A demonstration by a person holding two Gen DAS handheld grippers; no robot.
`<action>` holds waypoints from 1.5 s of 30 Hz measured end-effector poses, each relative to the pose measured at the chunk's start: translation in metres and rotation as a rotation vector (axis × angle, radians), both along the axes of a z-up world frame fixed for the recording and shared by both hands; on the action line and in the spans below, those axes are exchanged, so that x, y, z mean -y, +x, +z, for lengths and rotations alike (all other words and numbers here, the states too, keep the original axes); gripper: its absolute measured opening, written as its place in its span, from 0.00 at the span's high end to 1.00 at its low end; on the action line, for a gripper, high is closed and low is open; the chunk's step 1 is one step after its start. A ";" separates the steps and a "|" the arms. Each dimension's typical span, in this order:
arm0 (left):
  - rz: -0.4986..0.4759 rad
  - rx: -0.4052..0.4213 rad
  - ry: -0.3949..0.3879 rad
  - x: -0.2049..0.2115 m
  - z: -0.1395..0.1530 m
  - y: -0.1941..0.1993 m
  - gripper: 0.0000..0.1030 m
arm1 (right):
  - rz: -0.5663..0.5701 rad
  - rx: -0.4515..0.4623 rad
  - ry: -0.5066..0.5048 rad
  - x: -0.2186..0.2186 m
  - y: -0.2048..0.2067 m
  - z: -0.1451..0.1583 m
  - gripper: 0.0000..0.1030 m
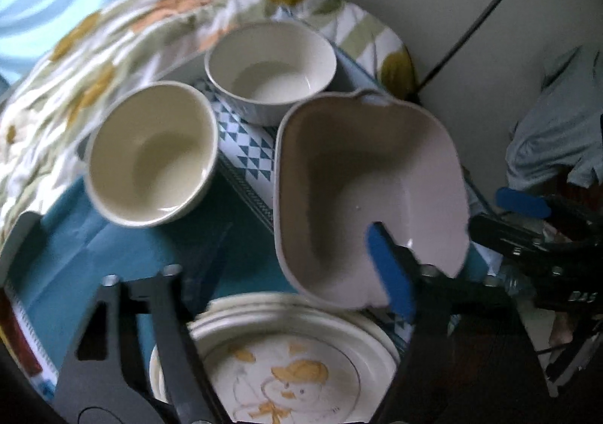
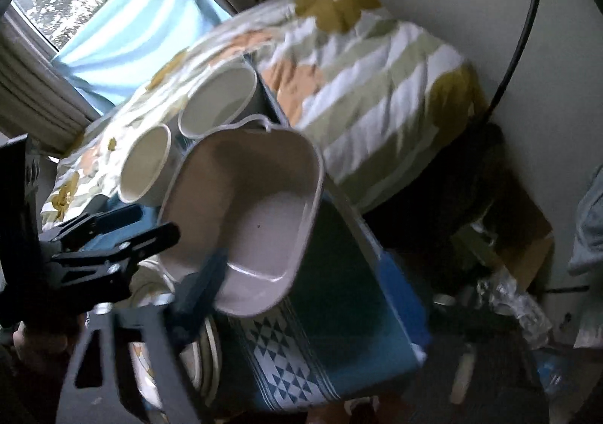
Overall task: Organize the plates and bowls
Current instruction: 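Grasp the taupe square dish rim with both tools, then carry the taupe dish across the cloth, lower it and open both tools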
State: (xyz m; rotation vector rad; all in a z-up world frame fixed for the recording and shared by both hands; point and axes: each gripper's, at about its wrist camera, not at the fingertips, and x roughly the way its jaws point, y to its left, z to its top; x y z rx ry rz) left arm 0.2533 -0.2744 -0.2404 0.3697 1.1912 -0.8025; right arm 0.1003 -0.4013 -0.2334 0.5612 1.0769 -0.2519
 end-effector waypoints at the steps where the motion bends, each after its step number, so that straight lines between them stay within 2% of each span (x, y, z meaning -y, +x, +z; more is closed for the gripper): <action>1: -0.006 -0.010 0.005 0.002 -0.005 0.002 0.42 | -0.005 -0.011 0.017 -0.001 0.005 -0.007 0.43; 3: -0.022 -0.029 0.011 0.006 -0.014 0.007 0.49 | -0.016 -0.019 0.032 -0.001 0.012 -0.016 0.49; 5: -0.032 -0.042 0.017 0.010 -0.021 0.011 0.59 | -0.032 -0.031 0.047 -0.001 0.018 -0.025 0.65; 6: -0.037 -0.048 0.021 0.012 -0.024 0.011 0.65 | -0.039 -0.038 0.055 -0.001 0.021 -0.029 0.69; 7: -0.041 -0.053 0.030 0.014 -0.028 0.012 0.81 | -0.044 -0.044 0.063 -0.001 0.022 -0.033 0.73; 8: -0.040 -0.055 0.046 0.017 -0.033 0.014 0.87 | -0.048 -0.048 0.068 0.000 0.023 -0.036 0.81; 10: -0.033 -0.057 0.052 0.018 -0.037 0.016 0.90 | -0.051 -0.058 0.055 -0.001 0.025 -0.038 0.86; 13: -0.020 -0.059 0.043 0.015 -0.035 0.017 0.91 | -0.057 -0.047 0.058 0.003 0.024 -0.037 0.88; 18: -0.002 -0.015 0.021 0.013 -0.014 0.008 0.91 | -0.039 -0.018 0.034 0.002 0.021 -0.023 0.89; 26: 0.114 0.103 -0.061 -0.017 0.055 -0.026 0.91 | 0.061 0.097 -0.034 -0.012 0.005 0.042 0.89; 30: 0.228 0.166 -0.105 -0.059 0.092 -0.052 0.91 | 0.179 0.175 -0.085 -0.038 -0.001 0.082 0.89; 35: 0.406 0.213 -0.123 -0.126 0.122 -0.085 0.91 | 0.356 0.226 -0.100 -0.087 -0.003 0.106 0.89; 41: 0.576 0.231 -0.078 -0.211 0.126 -0.122 0.91 | 0.518 0.286 -0.054 -0.157 -0.005 0.112 0.88; 45: 0.679 0.218 -0.057 -0.271 0.114 -0.139 0.91 | 0.620 0.261 -0.031 -0.212 -0.004 0.097 0.88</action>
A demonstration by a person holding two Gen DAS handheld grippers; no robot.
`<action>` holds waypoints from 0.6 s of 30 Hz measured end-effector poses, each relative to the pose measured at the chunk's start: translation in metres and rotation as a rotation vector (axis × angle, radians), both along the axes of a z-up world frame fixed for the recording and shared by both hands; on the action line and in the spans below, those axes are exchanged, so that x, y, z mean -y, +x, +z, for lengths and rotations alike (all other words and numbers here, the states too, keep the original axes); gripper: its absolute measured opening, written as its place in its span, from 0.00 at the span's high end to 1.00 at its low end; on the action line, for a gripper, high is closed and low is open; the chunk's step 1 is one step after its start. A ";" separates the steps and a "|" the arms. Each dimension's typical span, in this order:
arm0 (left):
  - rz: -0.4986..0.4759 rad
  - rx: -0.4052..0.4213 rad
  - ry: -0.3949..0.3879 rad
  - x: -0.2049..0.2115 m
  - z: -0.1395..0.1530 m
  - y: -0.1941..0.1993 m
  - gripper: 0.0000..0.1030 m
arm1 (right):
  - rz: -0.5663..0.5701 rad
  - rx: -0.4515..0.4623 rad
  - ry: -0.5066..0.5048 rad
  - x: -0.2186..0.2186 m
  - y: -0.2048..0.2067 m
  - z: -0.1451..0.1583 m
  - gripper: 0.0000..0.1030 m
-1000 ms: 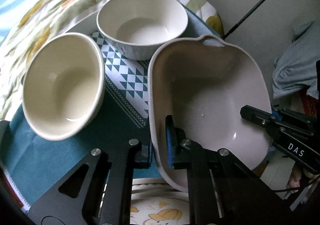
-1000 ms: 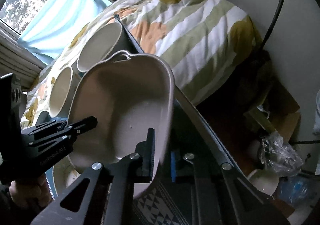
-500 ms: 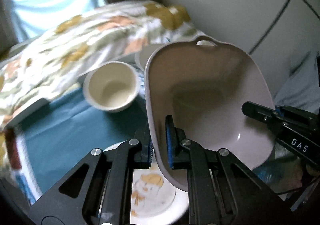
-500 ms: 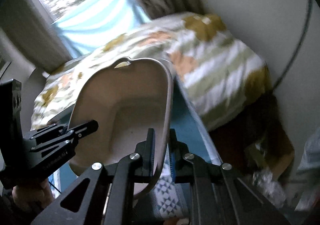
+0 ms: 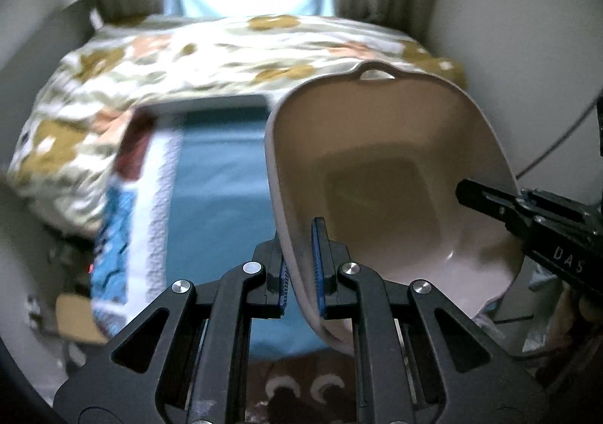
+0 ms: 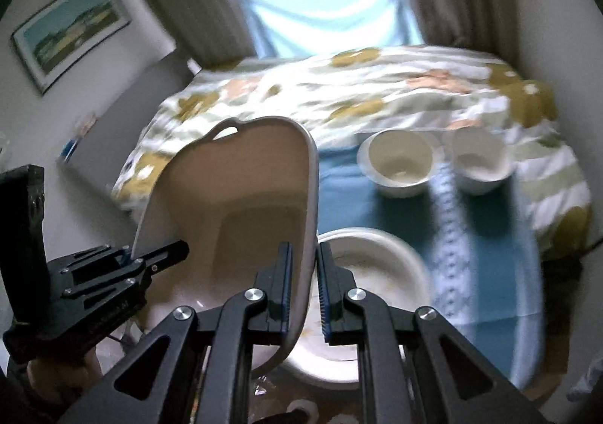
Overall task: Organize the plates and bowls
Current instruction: 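Carry the taupe dish across the cloth, lower it and open both tools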
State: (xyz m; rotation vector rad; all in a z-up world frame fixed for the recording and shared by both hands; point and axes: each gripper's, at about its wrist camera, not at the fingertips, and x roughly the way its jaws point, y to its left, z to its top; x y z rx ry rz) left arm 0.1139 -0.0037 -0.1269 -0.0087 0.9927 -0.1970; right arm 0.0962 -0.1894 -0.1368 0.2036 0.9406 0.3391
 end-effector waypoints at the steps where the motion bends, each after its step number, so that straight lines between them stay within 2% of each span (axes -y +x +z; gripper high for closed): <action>1: 0.016 -0.007 0.001 -0.010 -0.005 0.000 0.91 | 0.027 -0.012 -0.005 -0.017 0.000 -0.006 0.88; 8: 0.057 -0.094 0.014 -0.094 -0.057 0.004 0.91 | 0.088 -0.096 -0.035 -0.091 0.010 -0.058 0.89; 14: 0.057 -0.135 0.019 -0.138 -0.104 0.028 0.91 | 0.110 -0.166 -0.070 -0.144 0.026 -0.109 0.89; 18: 0.049 -0.154 0.026 -0.157 -0.128 0.038 0.91 | 0.102 -0.163 -0.083 -0.166 0.034 -0.125 0.88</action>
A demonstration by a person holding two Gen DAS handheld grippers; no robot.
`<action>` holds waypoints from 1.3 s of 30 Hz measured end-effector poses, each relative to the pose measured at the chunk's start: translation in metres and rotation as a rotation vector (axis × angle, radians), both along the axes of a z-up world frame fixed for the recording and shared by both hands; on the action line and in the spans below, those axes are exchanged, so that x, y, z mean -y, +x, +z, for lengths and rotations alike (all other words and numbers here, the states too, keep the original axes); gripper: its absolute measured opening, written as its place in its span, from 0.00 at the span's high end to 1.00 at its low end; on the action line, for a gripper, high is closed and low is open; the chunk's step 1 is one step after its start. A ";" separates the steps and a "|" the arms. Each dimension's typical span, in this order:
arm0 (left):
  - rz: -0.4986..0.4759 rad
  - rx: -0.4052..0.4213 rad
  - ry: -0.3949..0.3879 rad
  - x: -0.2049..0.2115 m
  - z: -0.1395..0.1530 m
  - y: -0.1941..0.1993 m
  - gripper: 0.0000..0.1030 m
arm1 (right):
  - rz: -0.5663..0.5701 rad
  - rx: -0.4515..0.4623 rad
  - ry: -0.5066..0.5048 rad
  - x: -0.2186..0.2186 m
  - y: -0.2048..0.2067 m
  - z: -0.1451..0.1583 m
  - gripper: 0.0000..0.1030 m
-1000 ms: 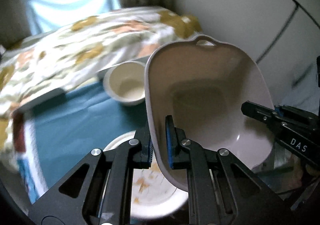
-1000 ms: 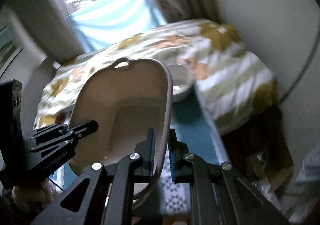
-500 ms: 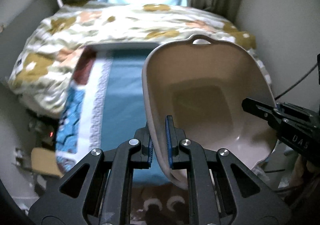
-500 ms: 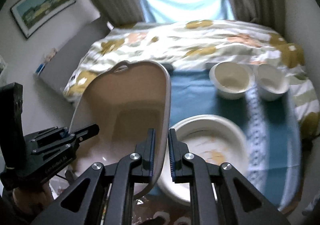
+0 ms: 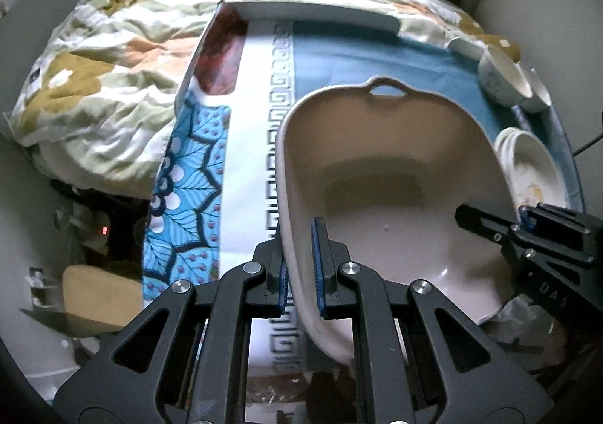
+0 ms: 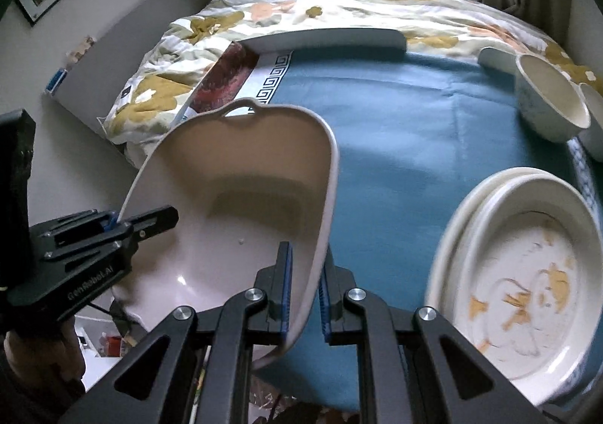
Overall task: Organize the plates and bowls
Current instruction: 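Carry the taupe dish across the cloth, lower it and open both tools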
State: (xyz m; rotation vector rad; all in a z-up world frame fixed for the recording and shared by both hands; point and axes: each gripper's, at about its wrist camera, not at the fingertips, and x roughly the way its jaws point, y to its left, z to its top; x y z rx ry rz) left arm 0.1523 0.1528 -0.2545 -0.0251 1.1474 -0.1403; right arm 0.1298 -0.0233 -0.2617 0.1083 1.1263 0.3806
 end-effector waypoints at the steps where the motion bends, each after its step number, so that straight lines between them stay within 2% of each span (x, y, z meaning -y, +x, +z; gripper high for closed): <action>1: -0.003 -0.003 0.002 -0.003 -0.005 0.002 0.91 | -0.005 0.000 -0.001 -0.005 0.003 -0.004 0.88; 8: -0.016 -0.012 0.005 -0.018 -0.022 0.014 0.91 | -0.006 0.015 -0.046 -0.025 0.009 -0.011 0.88; 18: -0.027 -0.023 0.022 -0.013 -0.029 0.019 0.87 | -0.031 0.012 -0.073 -0.027 0.007 -0.016 0.88; 19: -0.030 -0.026 0.022 -0.012 -0.029 0.019 0.83 | -0.031 0.000 -0.069 -0.027 0.008 -0.018 0.88; 21: -0.031 -0.025 0.028 -0.011 -0.029 0.020 0.66 | -0.038 -0.008 -0.063 -0.027 0.008 -0.020 0.88; 22: -0.031 -0.020 0.034 -0.011 -0.029 0.020 0.49 | -0.040 -0.009 -0.062 -0.026 0.008 -0.020 0.88; 23: -0.030 -0.010 0.041 -0.010 -0.027 0.020 0.37 | -0.040 -0.009 -0.062 -0.027 0.008 -0.020 0.88; 24: -0.030 0.002 0.045 -0.010 -0.026 0.019 0.35 | -0.036 -0.006 -0.066 -0.027 0.008 -0.020 0.88; 27: -0.028 0.008 0.037 -0.011 -0.023 0.018 0.34 | -0.031 0.002 -0.080 -0.029 0.008 -0.020 0.83; 29: -0.027 0.012 0.040 -0.011 -0.021 0.017 0.34 | -0.031 0.004 -0.071 -0.029 0.008 -0.019 0.66; 31: -0.027 0.017 0.045 -0.011 -0.019 0.015 0.34 | -0.036 0.012 -0.042 -0.026 0.006 -0.017 0.55; 35: -0.015 0.038 0.055 -0.010 -0.005 0.008 0.34 | -0.046 0.027 -0.028 -0.020 0.002 -0.006 0.54; 39: 0.025 0.080 0.071 -0.011 0.025 -0.008 0.34 | -0.058 0.083 -0.017 -0.004 -0.014 0.027 0.54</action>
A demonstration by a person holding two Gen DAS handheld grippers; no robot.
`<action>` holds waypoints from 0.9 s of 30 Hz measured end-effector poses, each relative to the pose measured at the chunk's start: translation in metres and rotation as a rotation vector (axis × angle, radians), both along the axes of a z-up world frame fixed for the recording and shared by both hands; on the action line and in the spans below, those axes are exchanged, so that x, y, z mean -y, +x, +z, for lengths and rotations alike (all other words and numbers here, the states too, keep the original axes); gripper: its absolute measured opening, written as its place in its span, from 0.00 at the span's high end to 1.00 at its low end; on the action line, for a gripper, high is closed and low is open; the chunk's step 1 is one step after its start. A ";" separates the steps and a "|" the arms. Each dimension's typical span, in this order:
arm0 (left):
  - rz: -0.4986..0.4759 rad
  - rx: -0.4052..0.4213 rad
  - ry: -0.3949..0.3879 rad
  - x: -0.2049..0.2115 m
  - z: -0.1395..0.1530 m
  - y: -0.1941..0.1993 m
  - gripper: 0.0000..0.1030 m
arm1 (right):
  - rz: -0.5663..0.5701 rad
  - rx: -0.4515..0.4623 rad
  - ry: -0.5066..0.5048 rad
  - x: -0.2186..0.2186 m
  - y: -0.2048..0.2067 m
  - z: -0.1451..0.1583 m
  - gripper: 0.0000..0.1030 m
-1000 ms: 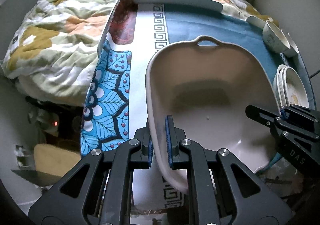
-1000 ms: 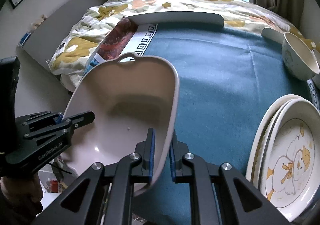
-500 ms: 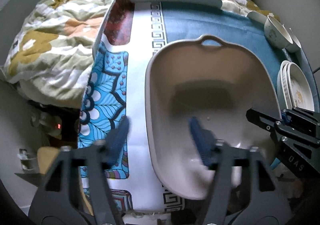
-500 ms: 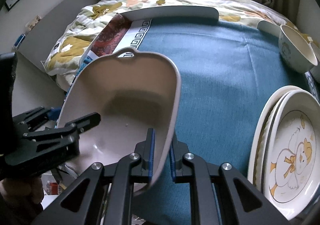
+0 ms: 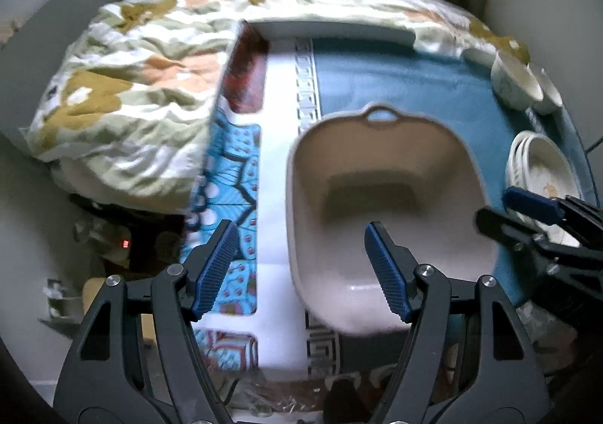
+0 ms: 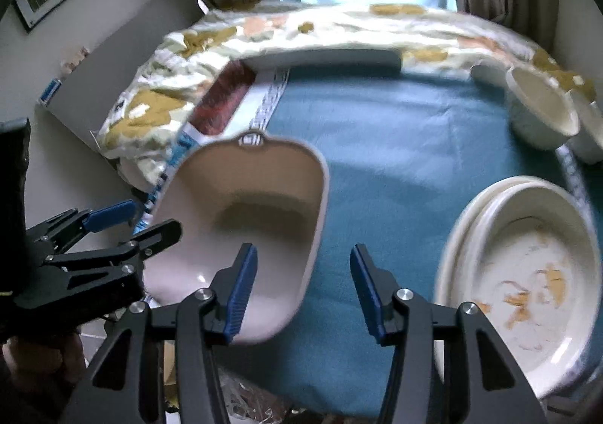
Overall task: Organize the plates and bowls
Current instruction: 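Carry the taupe dish across the cloth, lower it and open both tools, then grasp a cream-white bowl with the left tool while the right tool grasps another white bowl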
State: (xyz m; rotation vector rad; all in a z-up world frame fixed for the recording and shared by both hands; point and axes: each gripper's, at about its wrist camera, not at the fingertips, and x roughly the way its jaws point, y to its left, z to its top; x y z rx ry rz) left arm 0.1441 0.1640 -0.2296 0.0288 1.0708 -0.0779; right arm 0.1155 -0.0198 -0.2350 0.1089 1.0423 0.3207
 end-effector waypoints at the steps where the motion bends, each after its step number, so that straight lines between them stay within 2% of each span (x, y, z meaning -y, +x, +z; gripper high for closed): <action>1: 0.011 0.014 -0.007 0.001 0.010 -0.006 0.34 | -0.008 0.016 0.001 0.006 -0.005 0.010 0.54; 3: 0.014 0.049 -0.020 0.007 0.032 -0.018 0.34 | -0.032 0.041 0.019 0.024 -0.016 0.030 0.51; 4: 0.008 0.072 -0.026 0.014 0.045 -0.025 0.34 | -0.042 0.048 0.024 0.033 -0.019 0.039 0.36; 5: -0.001 0.090 -0.031 0.021 0.055 -0.030 0.30 | -0.051 0.058 0.029 0.042 -0.023 0.047 0.13; 6: -0.012 0.118 -0.038 0.031 0.069 -0.036 0.26 | -0.058 0.076 0.038 0.053 -0.028 0.057 0.06; 7: -0.015 0.137 -0.041 0.037 0.077 -0.039 0.14 | -0.065 0.093 0.042 0.060 -0.031 0.063 0.02; 8: -0.017 0.163 -0.045 0.045 0.087 -0.042 0.02 | -0.079 0.122 0.040 0.072 -0.035 0.073 0.02; 9: -0.022 0.191 -0.053 0.056 0.097 -0.045 0.00 | -0.092 0.144 0.030 0.083 -0.037 0.081 0.02; 11: -0.058 0.243 -0.077 0.080 0.117 -0.048 0.00 | -0.108 0.168 0.020 0.103 -0.037 0.094 0.01; 13: -0.090 0.261 -0.079 0.101 0.126 -0.045 0.00 | -0.125 0.176 0.025 0.128 -0.033 0.105 0.01; 15: -0.118 0.274 -0.063 0.129 0.133 -0.038 0.00 | -0.140 0.140 0.005 0.155 -0.023 0.111 0.01; 17: -0.132 0.277 -0.063 0.151 0.136 -0.029 0.00 | -0.171 0.150 -0.025 0.180 -0.015 0.116 0.01; 20: -0.134 0.259 -0.103 0.186 0.139 -0.012 0.00 | -0.217 0.174 -0.103 0.219 0.002 0.121 0.01; 27: -0.098 0.207 -0.142 0.263 0.125 0.050 0.00 | -0.145 0.092 -0.048 0.282 0.062 0.100 0.02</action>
